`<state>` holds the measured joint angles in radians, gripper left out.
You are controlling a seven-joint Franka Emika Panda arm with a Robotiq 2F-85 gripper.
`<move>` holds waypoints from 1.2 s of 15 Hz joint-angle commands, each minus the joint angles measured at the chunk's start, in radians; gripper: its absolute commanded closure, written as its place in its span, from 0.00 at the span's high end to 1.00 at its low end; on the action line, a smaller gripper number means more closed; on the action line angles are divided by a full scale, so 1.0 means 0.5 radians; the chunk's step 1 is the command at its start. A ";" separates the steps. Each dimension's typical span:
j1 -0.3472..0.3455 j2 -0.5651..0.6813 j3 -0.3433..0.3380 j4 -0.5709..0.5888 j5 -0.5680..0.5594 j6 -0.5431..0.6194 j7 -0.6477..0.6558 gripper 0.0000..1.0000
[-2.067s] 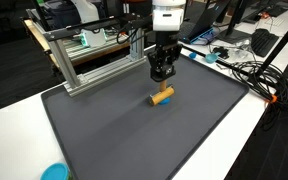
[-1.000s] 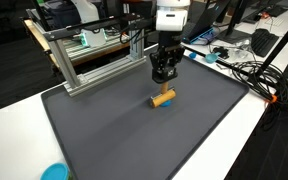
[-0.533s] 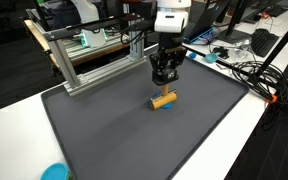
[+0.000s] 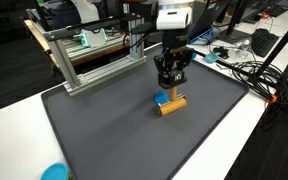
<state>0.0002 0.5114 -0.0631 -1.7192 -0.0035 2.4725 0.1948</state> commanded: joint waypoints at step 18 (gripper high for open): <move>-0.086 0.002 0.122 0.043 -0.013 -0.295 -0.750 0.22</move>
<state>-0.0386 0.4757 0.0095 -1.7380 0.0154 2.3335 -0.1926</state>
